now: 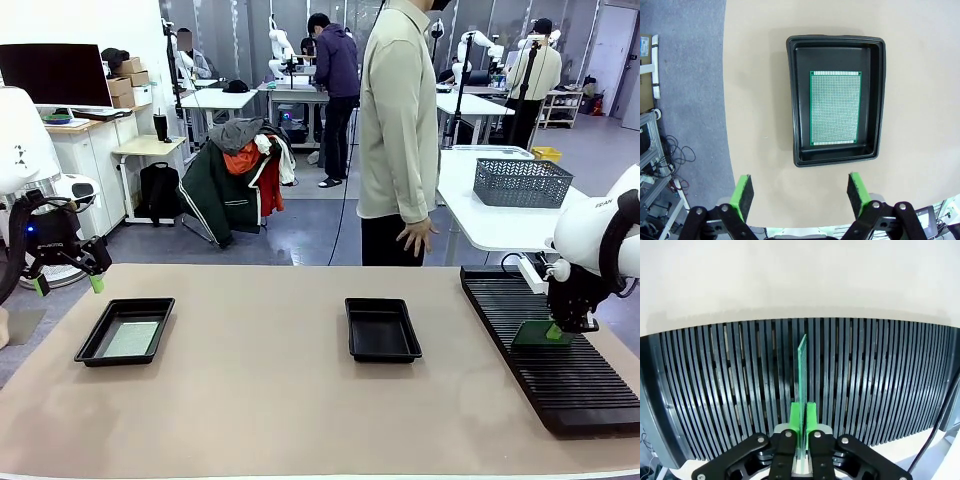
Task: Inspect and transfer BCBs to ESD trays.
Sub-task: Pick up the Blank PCB from the PCB Rack and place it in the right ESD tray.
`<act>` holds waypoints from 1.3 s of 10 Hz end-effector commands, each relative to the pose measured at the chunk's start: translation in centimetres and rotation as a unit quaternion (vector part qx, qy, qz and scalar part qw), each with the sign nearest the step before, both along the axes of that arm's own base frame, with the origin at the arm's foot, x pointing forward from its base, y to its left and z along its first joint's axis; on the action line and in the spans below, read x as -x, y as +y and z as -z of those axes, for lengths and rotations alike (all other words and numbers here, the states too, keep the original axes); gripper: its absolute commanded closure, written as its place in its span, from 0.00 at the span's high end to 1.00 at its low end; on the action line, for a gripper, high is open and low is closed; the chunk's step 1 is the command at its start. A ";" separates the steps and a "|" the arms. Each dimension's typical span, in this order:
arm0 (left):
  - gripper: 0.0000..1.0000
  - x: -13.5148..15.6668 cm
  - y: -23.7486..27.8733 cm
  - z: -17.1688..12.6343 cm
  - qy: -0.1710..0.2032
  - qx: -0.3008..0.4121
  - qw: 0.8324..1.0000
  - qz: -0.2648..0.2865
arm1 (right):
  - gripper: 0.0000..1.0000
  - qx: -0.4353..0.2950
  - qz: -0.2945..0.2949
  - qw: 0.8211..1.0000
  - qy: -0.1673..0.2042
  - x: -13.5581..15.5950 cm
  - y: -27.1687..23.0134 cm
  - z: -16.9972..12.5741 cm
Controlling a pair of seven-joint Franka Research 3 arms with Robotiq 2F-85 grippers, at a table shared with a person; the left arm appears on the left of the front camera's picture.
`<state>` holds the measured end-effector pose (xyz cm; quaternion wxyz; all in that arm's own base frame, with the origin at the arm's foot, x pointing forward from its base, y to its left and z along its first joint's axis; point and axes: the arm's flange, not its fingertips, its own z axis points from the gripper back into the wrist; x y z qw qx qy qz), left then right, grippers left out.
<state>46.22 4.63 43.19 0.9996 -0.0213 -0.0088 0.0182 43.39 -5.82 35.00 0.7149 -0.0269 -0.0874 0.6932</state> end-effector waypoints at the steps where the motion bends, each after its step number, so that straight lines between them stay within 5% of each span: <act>1: 1.00 0.1 0.0 0.2 -0.004 0.000 1.000 -0.001 | 0.00 -0.013 -0.003 1.000 -0.012 0.2 -0.3 0.8; 6: 1.00 0.1 0.0 0.2 -0.004 0.000 1.000 -0.001 | 0.00 -0.005 -0.004 1.000 -0.016 0.4 -0.4 -0.6; 13: 1.00 0.1 0.0 0.2 -0.004 0.000 1.000 -0.001 | 0.00 0.014 -0.017 1.000 0.000 1.8 -1.4 -16.2</act>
